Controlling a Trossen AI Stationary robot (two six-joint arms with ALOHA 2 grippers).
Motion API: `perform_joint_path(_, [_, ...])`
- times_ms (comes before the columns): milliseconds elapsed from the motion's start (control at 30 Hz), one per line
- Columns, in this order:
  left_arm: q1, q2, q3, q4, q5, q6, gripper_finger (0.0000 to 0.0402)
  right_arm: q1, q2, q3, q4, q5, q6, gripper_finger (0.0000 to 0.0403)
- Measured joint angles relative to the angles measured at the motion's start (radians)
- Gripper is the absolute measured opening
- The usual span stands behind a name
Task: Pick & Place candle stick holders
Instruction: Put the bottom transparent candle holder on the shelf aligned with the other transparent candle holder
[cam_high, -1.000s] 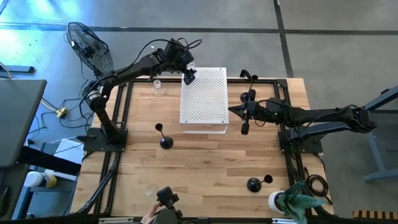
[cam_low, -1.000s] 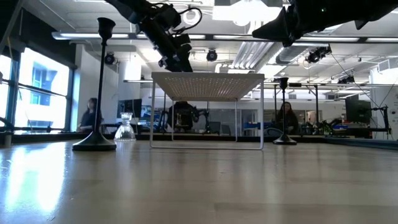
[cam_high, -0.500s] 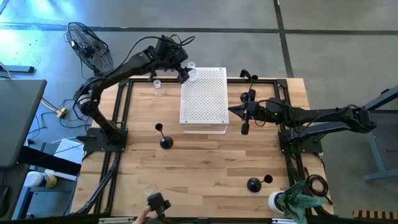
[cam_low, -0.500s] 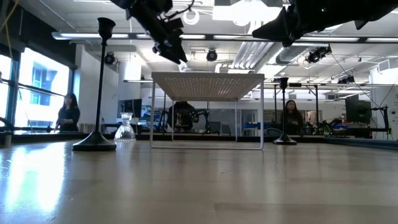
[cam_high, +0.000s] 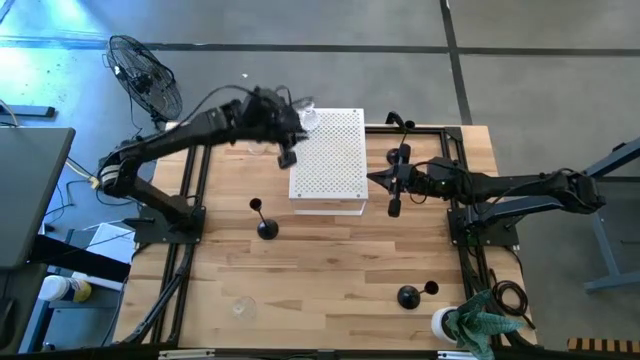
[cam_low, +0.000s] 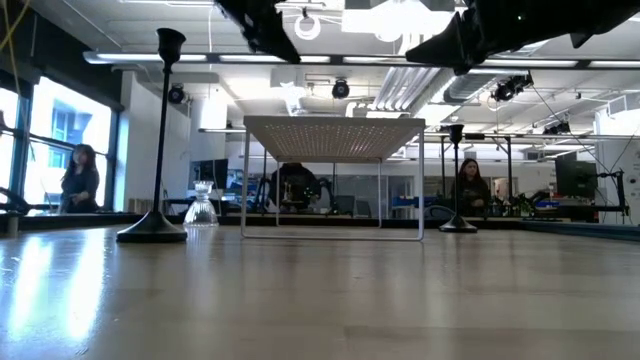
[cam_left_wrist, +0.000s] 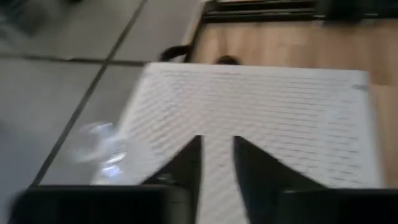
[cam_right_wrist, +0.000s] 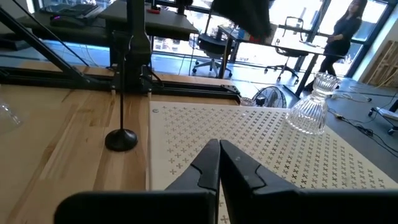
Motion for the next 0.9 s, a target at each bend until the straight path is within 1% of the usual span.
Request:
perform_joint_path(33, [-0.025, -0.006, -0.020, 0.032, 0.004, 0.000, 0.0028, 0.000, 0.002, 0.000, 0.001, 0.000, 0.001, 0.0001])
perform_joint_path(67, [-0.049, -0.010, -0.039, 0.071, 0.008, 0.000, 0.0015, 0.000, 0.002, 0.000, 0.001, 0.000, 0.000, 0.0001])
perform_joint_path(100, [-0.069, -0.012, -0.057, 0.106, 0.012, 0.000, 0.0011, 0.000, 0.005, 0.000, 0.001, -0.002, 0.001, 0.0001])
perform_joint_path(200, [-0.114, -0.012, -0.100, 0.207, 0.013, -0.011, 0.0023, -0.001, 0.030, 0.000, 0.018, -0.008, 0.000, 0.0000])
perform_joint_path(400, [-0.169, 0.043, -0.105, 0.328, 0.005, -0.110, 0.0024, -0.023, 0.117, -0.001, 0.110, -0.054, 0.005, 0.0000])
perform_joint_path(467, [-0.185, 0.045, -0.105, 0.324, 0.002, -0.140, 0.0016, -0.035, 0.144, -0.002, 0.143, -0.082, 0.012, 0.0000])
perform_joint_path(533, [-0.213, 0.045, -0.105, 0.330, 0.003, -0.133, 0.0005, -0.040, 0.151, -0.002, 0.173, -0.098, 0.015, 0.0000])
perform_joint_path(700, [-0.324, 0.032, -0.105, 0.325, 0.005, -0.107, 0.0003, -0.040, 0.126, -0.008, 0.225, -0.109, 0.008, 0.0000])
perform_joint_path(767, [-0.374, 0.017, -0.104, 0.283, -0.002, -0.105, 0.0002, -0.040, 0.111, -0.058, 0.310, -0.108, 0.007, 0.0000])
perform_joint_path(833, [-0.428, 0.012, -0.104, 0.256, -0.023, -0.107, 0.0002, -0.040, 0.096, -0.142, 0.436, -0.108, 0.023, 0.0000])
perform_joint_path(900, [-0.484, -0.008, -0.106, 0.193, -0.056, -0.131, 0.0001, -0.040, 0.083, -0.239, 0.573, -0.107, 0.058, 0.0000])
